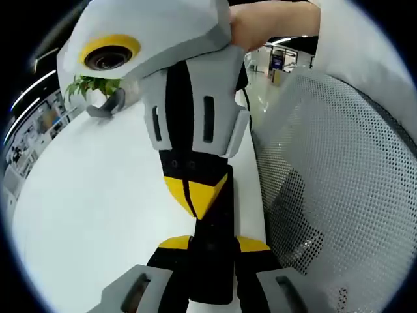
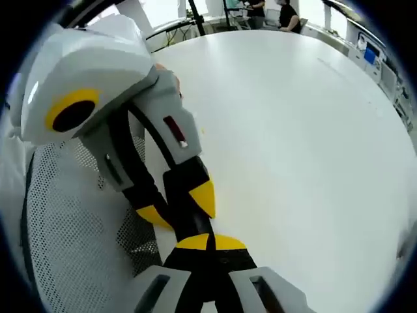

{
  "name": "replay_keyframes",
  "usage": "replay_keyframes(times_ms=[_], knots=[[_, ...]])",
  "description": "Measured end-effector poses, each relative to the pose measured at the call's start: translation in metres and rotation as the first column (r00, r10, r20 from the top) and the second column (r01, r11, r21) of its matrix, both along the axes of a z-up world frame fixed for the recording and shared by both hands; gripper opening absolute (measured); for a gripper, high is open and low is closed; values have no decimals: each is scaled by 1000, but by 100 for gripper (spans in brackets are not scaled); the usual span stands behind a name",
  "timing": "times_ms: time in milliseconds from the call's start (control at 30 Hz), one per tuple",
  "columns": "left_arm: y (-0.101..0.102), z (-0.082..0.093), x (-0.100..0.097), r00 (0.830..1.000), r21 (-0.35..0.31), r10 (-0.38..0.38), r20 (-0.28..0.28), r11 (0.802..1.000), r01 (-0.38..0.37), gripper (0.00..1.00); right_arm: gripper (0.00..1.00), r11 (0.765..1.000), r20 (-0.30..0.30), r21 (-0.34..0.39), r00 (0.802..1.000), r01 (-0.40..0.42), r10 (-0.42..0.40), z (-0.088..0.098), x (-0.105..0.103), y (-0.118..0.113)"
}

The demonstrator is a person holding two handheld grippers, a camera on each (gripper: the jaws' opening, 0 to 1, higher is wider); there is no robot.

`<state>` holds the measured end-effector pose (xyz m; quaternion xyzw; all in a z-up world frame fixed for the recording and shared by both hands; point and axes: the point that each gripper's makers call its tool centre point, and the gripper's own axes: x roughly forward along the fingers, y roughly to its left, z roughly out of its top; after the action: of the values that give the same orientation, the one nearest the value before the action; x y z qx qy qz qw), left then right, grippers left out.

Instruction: Press the specified remote control buttons in sequence, fully releasing each button before pressing the next.

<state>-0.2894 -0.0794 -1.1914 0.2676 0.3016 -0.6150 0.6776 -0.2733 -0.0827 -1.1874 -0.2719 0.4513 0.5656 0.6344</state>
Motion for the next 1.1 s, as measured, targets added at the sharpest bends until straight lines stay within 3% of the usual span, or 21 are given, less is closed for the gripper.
replay_keyframes(times_ms=[100,200,367,400,433,500,533,600,667,767,1033,1100], knots=[[0,0,0,1000,-1,-2,-2,1000,2,24,0,999,46,43,999,10,-12,2,-1,-1],[0,0,0,1000,-4,-4,-3,1000,4,24,0,995,53,102,999,-5,-1,10,-11,7],[1,0,0,1000,1,-12,-4,1000,12,24,0,996,55,77,997,-52,48,5,-17,12],[1,0,0,1000,2,-13,-4,1000,13,24,0,995,95,74,993,-72,65,5,-14,12],[0,-1,0,1000,4,-15,-5,1000,15,24,0,995,81,63,994,-73,67,5,-18,11],[1,-1,1,1000,4,-13,-9,1000,13,24,0,994,110,50,990,-94,88,5,-18,11],[2,0,0,999,0,-14,-30,1000,14,24,0,992,114,36,987,-117,112,2,-20,11],[0,2,-1,989,-34,49,-137,998,-54,24,0,993,149,25,983,-112,107,4,-20,11],[2,0,0,998,-14,-39,-58,999,38,24,0,995,169,20,981,-98,93,4,-20,12],[2,-1,-3,999,25,-38,-39,999,39,24,0,996,183,25,980,-83,77,3,-19,11],[4,-1,-3,1000,3,-29,-6,1000,29,24,0,994,250,-38,962,-106,112,2,-17,15],[3,-1,-3,999,3,-39,-4,999,39,24,0,996,246,-17,965,-90,91,3,-16,14]])
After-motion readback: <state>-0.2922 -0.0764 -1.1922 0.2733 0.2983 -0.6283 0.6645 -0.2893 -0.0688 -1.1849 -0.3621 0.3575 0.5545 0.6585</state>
